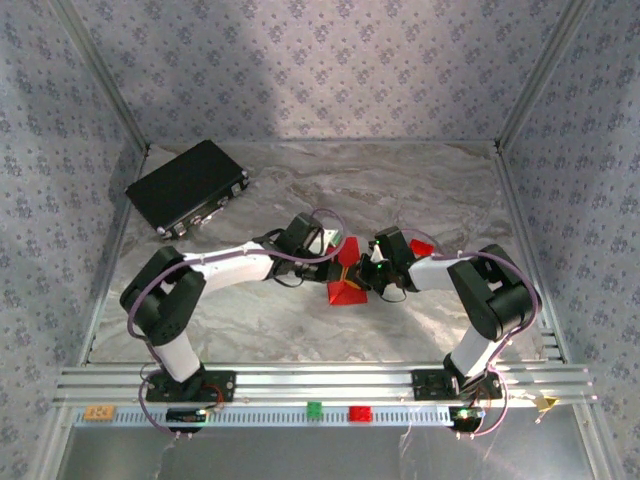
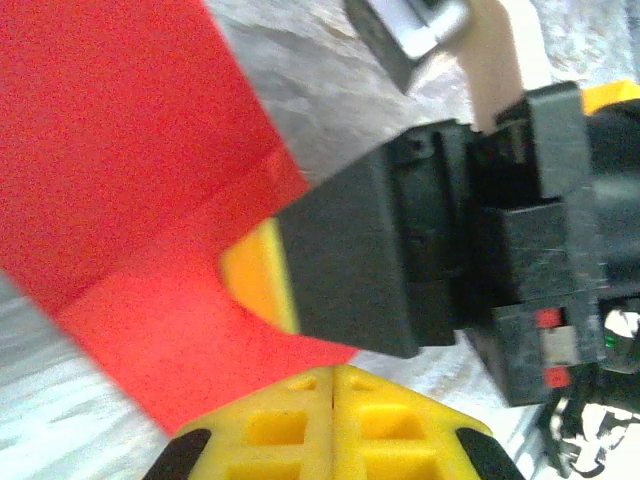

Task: Fold a paper plane with a square sheet of paper (pick it up from the middle)
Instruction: Fold the triangle a second time at the center of the table.

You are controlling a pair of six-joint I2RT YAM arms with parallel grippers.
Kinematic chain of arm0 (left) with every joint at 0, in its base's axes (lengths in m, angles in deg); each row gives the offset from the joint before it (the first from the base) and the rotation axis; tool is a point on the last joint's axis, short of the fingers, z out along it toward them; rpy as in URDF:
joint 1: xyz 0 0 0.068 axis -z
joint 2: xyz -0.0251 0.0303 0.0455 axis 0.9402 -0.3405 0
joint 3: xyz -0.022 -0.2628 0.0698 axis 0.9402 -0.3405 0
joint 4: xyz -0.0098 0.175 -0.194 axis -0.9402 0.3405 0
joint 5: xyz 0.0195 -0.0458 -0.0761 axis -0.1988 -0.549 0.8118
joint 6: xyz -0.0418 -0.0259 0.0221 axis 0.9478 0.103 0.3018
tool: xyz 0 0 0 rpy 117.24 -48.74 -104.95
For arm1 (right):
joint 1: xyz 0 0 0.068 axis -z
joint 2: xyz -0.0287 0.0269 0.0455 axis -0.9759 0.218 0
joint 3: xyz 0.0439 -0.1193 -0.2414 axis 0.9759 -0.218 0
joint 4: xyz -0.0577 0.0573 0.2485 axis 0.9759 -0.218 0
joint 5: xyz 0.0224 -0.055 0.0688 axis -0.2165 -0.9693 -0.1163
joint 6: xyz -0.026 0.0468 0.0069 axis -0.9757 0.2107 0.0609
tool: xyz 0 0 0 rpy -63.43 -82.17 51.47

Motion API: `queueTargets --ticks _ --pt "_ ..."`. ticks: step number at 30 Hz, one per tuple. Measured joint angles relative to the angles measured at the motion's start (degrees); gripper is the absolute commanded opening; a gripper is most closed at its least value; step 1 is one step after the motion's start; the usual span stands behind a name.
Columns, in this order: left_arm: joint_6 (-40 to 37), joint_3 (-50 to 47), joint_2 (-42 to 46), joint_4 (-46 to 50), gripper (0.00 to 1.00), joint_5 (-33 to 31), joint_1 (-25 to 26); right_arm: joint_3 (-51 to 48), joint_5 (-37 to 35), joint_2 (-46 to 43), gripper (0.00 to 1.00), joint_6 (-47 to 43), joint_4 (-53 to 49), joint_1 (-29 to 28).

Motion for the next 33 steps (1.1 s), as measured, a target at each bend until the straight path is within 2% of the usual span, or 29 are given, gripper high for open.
queueTargets --ticks 11,33 --pt "0.92 2.16 -6.27 0.66 0.02 5.38 1.14 0.09 -0.15 -0.02 0.07 0.02 -0.15 0.0" --pt "-0.37 2.21 -9.49 2.6 0.01 3.65 1.18 0.11 -0.17 -0.02 0.06 0.02 -0.17 0.0"
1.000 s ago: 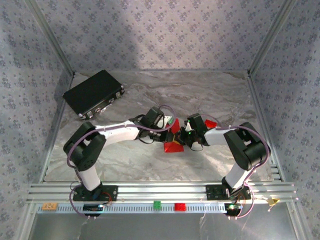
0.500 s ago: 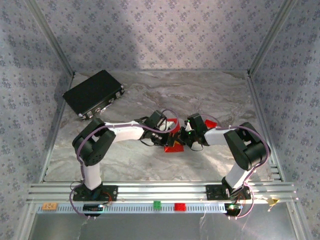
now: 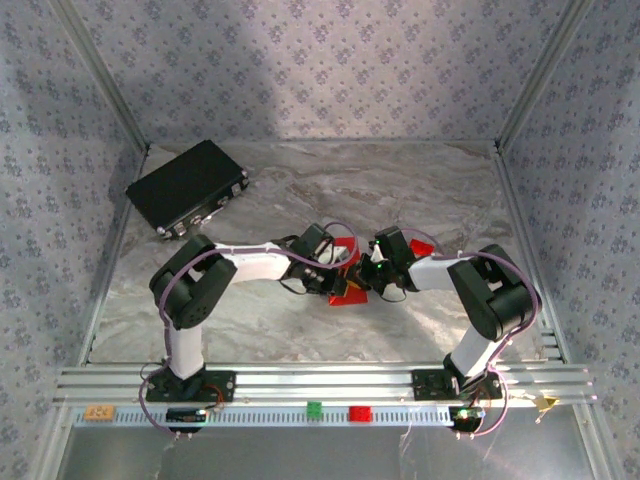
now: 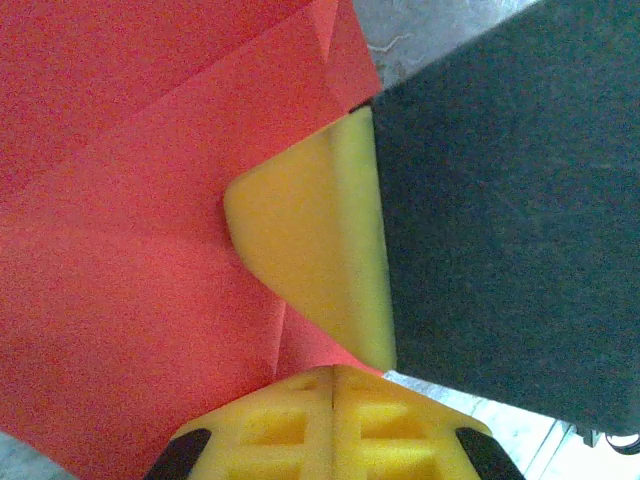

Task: Fold a paper plane with a square sheet of paper (pick it up from the middle)
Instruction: Fold the triangle a second time at the center of the table.

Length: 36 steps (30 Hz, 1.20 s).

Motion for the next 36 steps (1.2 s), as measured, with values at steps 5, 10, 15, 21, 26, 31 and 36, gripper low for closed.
queueTargets --ticks 5,10,15,21,26,31,36 --pt "-0.46 -0.7 0.0 -0.11 0.01 -0.44 0.0 0.0 0.0 0.0 0.06 0.0 0.0 0.0" --pt "-0.48 -2.01 0.24 -0.98 0.01 -0.7 0.0 0.0 0.0 0.0 0.06 0.0 0.0 0.02" --pt "-0.72 -4.04 1.55 -2.25 0.01 -1.05 -0.02 0.0 0.02 0.0 0.06 0.0 -0.02 0.07" --pt "-0.87 -7.5 4.13 -2.89 0.01 -1.09 -0.02 0.0 0.04 0.0 0.07 0.0 -0.04 0.11" --pt "-0.92 -10.21 6.54 -2.36 0.01 -1.33 -0.02 0.0 0.04 0.0 0.07 0.0 -0.11 0.11" --pt "-1.33 -11.56 9.07 0.24 0.01 -1.73 0.0 0.0 0.04 0.0 0.07 0.0 -0.11 0.11" --pt "-1.05 -11.47 13.49 0.44 0.03 -2.43 -0.02 0.0 0.04 0.0 0.07 0.0 -0.11 0.11"
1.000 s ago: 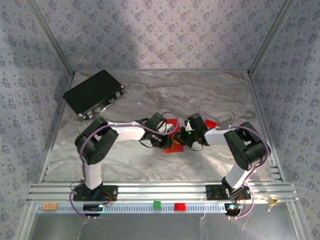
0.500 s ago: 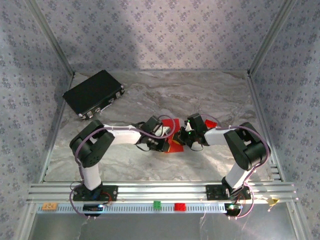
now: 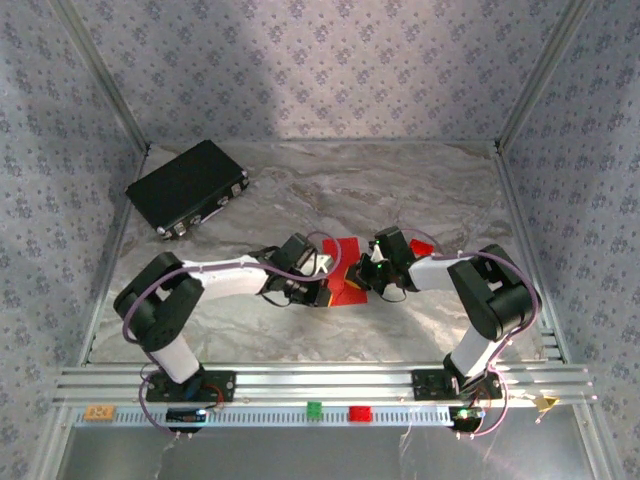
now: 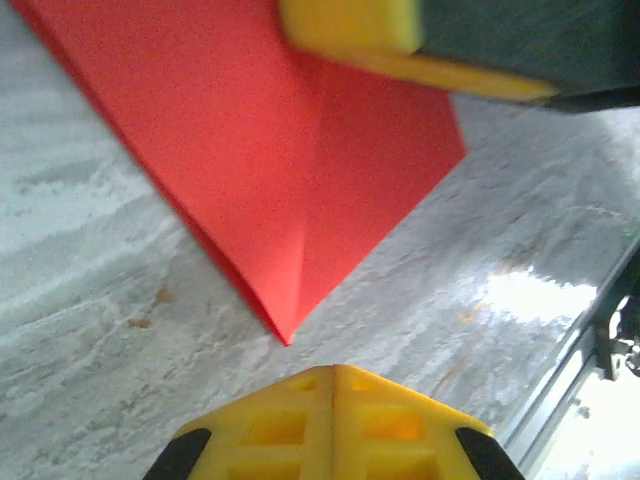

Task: Fold a paper plane with a square sheet of paper (pick it up from the middle)
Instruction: Fold the triangle a second time at the center of the table.

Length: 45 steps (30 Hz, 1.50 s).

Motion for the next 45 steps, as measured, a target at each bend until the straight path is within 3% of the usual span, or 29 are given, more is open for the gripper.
queueTargets --ticks 12,28,37,45 --pt "1.95 7.23 -7.56 -3.76 0.0 -0.26 -0.81 0.0 0.02 0.0 0.07 0.02 0.02 0.0" --pt "2.01 2.78 -9.99 -8.85 0.0 0.04 -0.85 3.13 -0.48 -2.89 0.09 -0.85 -4.9 0.85" --pt "1.99 2.78 -9.99 -8.9 0.0 0.04 -0.85 4.5 -0.24 -0.79 0.08 -1.55 -4.57 -1.64" --pt "2.05 2.78 -10.01 -9.16 0.0 -0.13 -0.81 4.17 0.83 1.73 0.07 -2.67 -5.09 4.24"
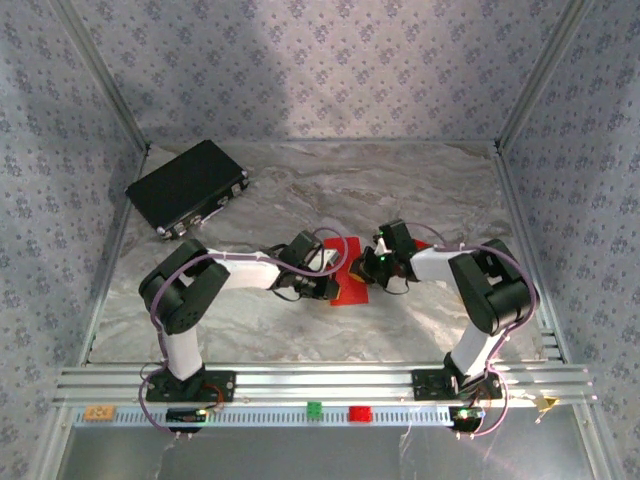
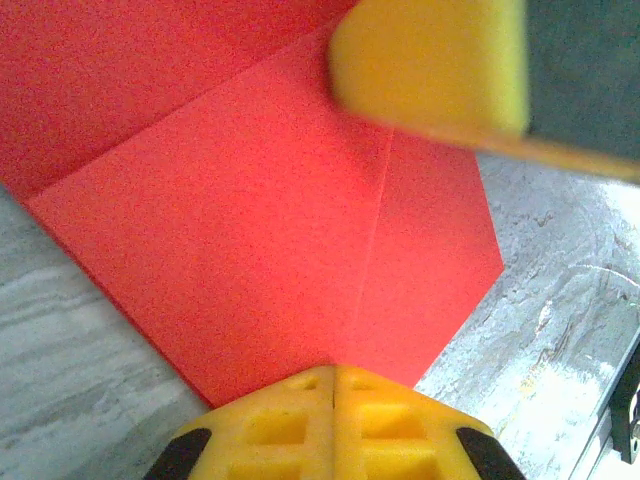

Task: Fold a paper plane with a square sheet of paper (pick it up from the middle)
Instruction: Fold the triangle a second time at the center of the table.

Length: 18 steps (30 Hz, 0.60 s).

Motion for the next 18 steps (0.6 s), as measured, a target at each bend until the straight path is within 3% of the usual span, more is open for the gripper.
queueTargets --ticks 10,18 --pt "0.31 0.0 -0.04 -0.04 0.0 0.0 0.0 -0.02 1.22 0.39 0.08 -0.85 1.11 6.91" --pt "0.33 0.0 -0.04 -0.04 0.0 0.0 0.0 -0.63 0.24 -5.42 0.08 -1.05 1.33 2.73"
